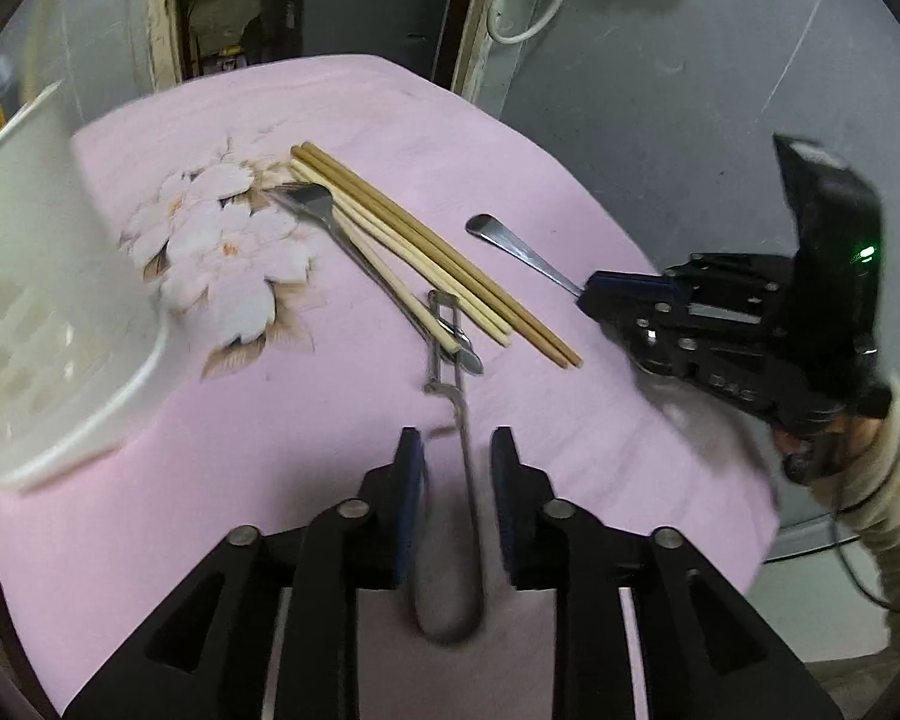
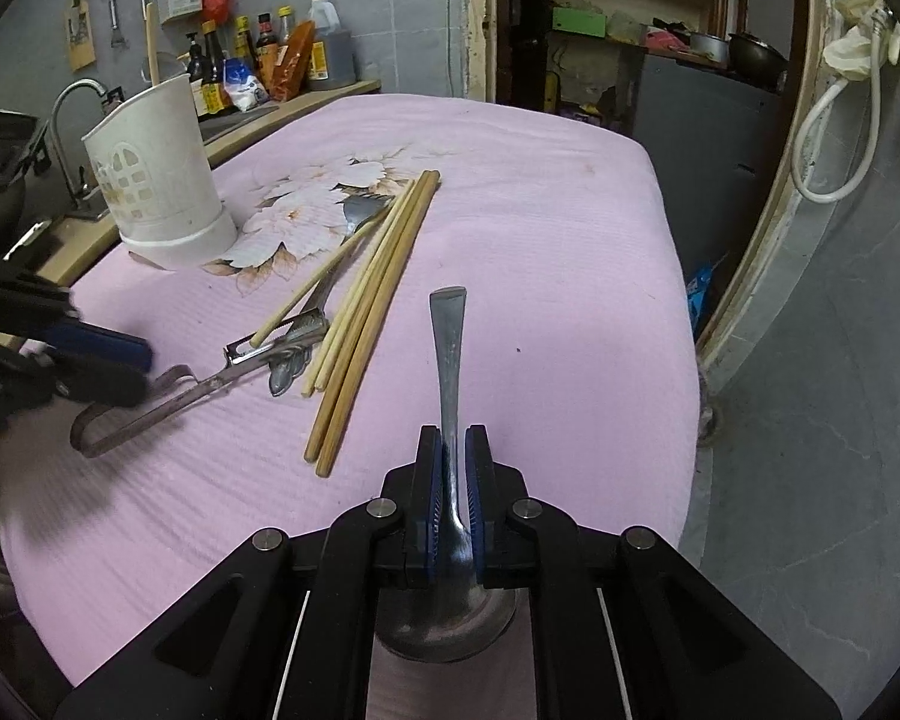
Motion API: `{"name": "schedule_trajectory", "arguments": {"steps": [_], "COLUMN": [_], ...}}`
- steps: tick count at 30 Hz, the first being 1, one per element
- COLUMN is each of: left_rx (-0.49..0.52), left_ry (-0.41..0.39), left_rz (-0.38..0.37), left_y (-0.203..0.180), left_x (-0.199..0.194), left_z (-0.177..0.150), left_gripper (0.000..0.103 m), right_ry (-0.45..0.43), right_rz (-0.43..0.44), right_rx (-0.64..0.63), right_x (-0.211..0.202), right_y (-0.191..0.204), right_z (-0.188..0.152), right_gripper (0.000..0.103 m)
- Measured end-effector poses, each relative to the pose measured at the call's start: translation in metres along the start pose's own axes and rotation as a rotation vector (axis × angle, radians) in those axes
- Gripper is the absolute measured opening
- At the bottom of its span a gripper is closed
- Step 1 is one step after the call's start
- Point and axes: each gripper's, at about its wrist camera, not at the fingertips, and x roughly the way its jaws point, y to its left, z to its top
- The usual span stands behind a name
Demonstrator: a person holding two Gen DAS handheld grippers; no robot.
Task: Organize utensils
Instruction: 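Close the left gripper on the wire tongs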
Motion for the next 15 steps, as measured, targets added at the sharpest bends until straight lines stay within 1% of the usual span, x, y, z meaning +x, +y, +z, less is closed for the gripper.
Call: {"name": "schedule_trajectory", "arguments": {"steps": [3, 6, 9, 12, 15], "left_rx": [0.018, 0.038, 0.026, 0.025, 0.032], "left_ry": [0.04, 0.055, 0.082, 0.095, 0.095], "left_rz": [0.009, 0.028, 0.045, 0.052, 0.056], "left_y": [0.0, 0.0, 0.003, 0.003, 0.001], "left_x": [0.013, 0.02, 0.025, 0.032, 0.031], "left_z": [0.004, 0.008, 0.014, 0.019, 0.017], "left_gripper": [0.024, 0.024, 0.024, 0.024, 0.023], "right_ry": [0.006, 0.011, 0.021, 0.039, 0.064], "right_rz": [0.014, 0.017, 0.015, 0.008, -0.01], "right_rx": [-0.003, -0.016, -0.034, -0.059, -0.096], "right_x": [0.001, 0.003, 0.006, 0.011, 0.018], "right_y": [-0.002, -0.001, 0.0, 0.002, 0.007], "right_z": [0.001, 0.003, 0.006, 0.011, 0.017], "right_gripper": [0.007, 0.007, 0.008, 0.009, 0.011]}}
